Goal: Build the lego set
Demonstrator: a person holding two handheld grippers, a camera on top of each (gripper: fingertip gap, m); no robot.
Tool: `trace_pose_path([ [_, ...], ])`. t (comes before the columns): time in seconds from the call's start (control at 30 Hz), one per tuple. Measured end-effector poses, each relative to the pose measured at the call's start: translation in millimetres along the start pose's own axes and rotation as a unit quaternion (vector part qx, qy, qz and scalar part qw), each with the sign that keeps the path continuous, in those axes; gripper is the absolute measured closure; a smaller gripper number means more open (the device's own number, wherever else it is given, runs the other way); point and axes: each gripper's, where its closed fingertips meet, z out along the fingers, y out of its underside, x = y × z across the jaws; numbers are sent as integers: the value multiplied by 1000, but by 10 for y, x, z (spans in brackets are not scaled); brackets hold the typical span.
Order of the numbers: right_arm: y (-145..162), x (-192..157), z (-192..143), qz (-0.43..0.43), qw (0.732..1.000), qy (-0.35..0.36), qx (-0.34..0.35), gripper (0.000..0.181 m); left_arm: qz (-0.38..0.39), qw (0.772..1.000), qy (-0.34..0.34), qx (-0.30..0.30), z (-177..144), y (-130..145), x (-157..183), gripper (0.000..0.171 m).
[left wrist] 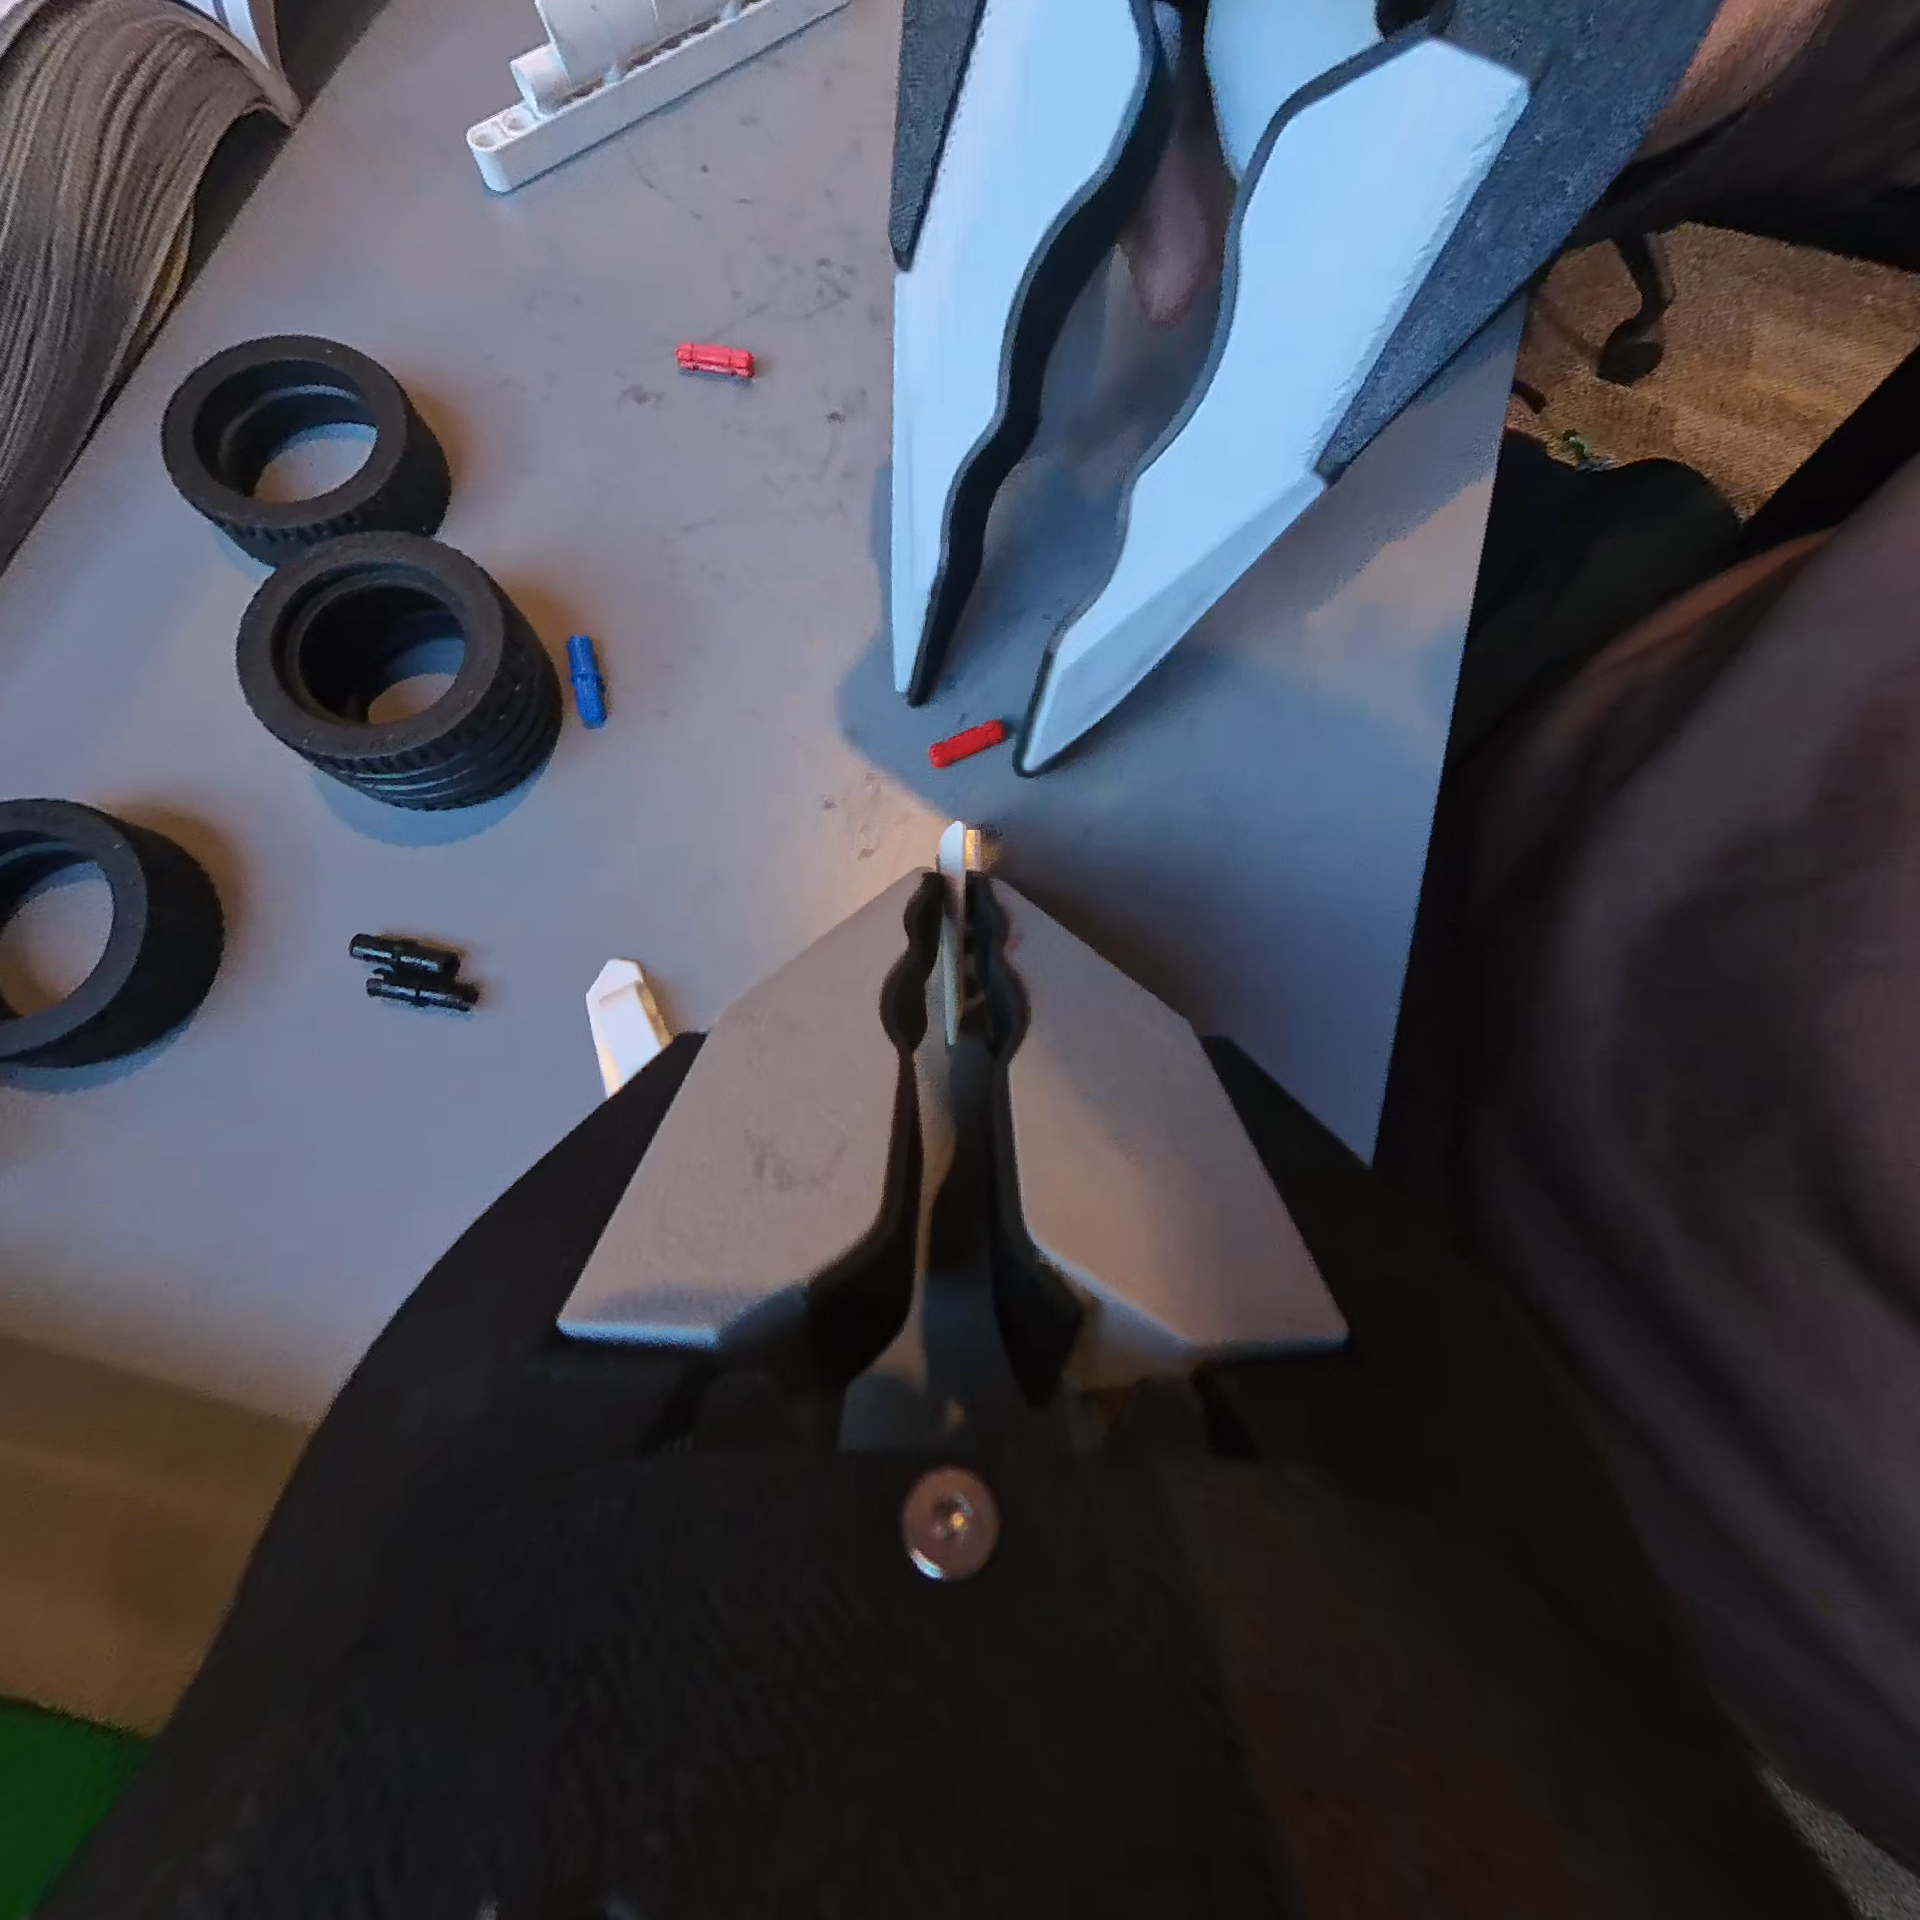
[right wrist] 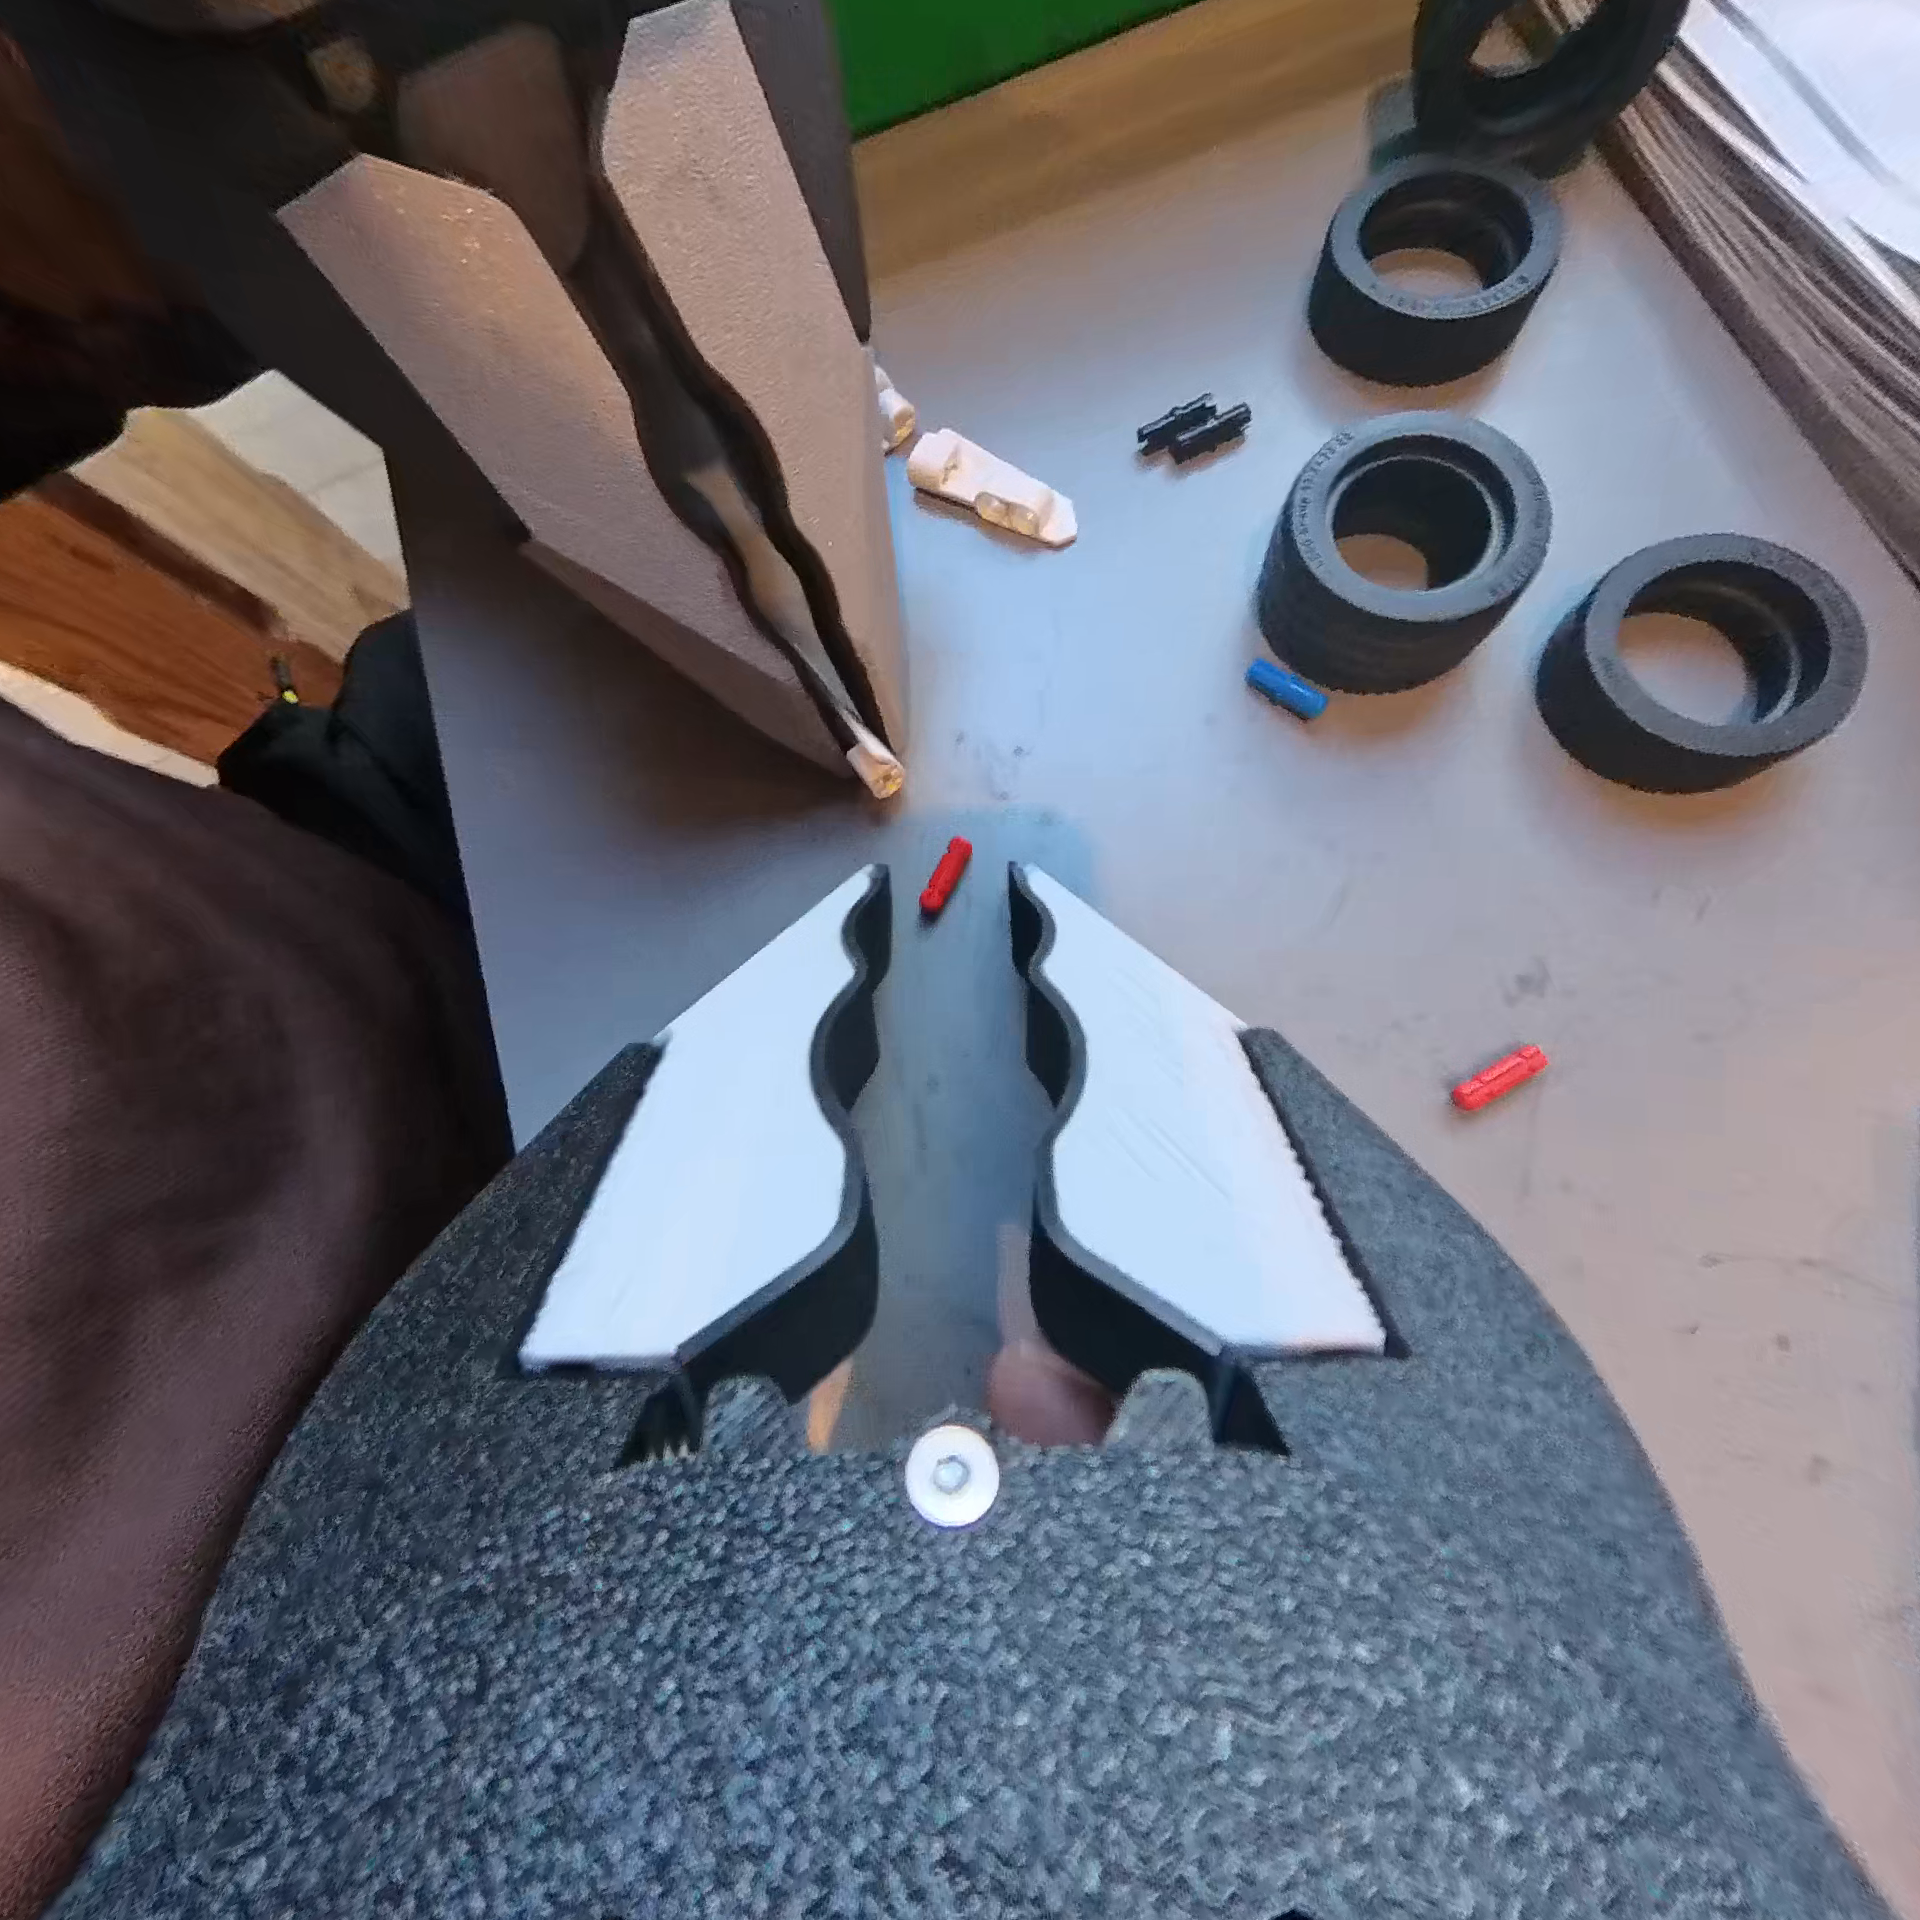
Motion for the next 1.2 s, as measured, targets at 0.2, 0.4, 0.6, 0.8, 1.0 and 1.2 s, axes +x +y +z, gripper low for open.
trace_pose_path([
  [0.2,30,37,-8,-2,999,50,0,177,3,1000,-7,9,-15,11,-14,169],
  [0.4,44,-10,-24,-1,1000,8,0,178,12,999,33,2,52,-53,49,168],
  [0.6,41,12,-142,-8,1000,-2,25,177,31,999,30,-7,62,-65,78,157],
  [0.8,9,-51,-200,-45,998,-16,43,177,31,999,23,-24,43,-48,92,147],
  [1.0,-5,-134,-218,-72,996,-27,49,177,48,999,4,-21,-31,-104,73,149],
  [1.2,-41,-205,-237,-52,996,-56,55,178,125,992,-9,-6,-22,-259,172,157],
])
